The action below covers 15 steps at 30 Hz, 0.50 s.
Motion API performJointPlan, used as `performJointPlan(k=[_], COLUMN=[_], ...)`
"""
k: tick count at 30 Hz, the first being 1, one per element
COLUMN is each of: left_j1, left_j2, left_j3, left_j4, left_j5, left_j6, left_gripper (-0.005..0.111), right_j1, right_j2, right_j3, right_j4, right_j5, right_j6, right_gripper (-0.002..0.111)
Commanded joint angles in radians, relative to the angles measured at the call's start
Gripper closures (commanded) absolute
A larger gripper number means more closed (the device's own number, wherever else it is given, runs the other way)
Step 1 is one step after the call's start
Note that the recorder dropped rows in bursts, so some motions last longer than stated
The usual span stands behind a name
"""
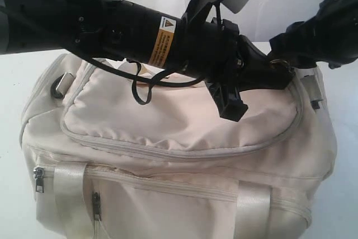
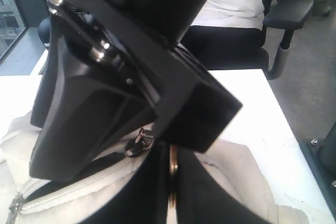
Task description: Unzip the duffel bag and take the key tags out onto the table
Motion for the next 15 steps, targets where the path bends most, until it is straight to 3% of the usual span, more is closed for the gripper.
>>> performJointPlan(k=[1,6,15], left_j1=[-0.013,-0.013,-0.06], left_j2=[-0.023,-0.023,-0.023], left_j3=[-0.008,-0.008,-0.008], left_j4=[-0.032,-0.032,-0.032], left_j5=[-0.07,-0.089,-0.099], left_j6=[0.004,0.007,0.029], left_gripper=[0.107,0.107,0.107], right_j1=[-0.002,-0.002,-0.002], right_j2=[0.006,0.01,0.067], right_j3=[0.0,0.0,0.0], right_j4=[-0.002,-0.002,-0.004], right_j5=[-0.011,-0.071,-0.119], right_j6=[0.017,0.006,0.006], right_gripper=[0.081,0.108,0.108])
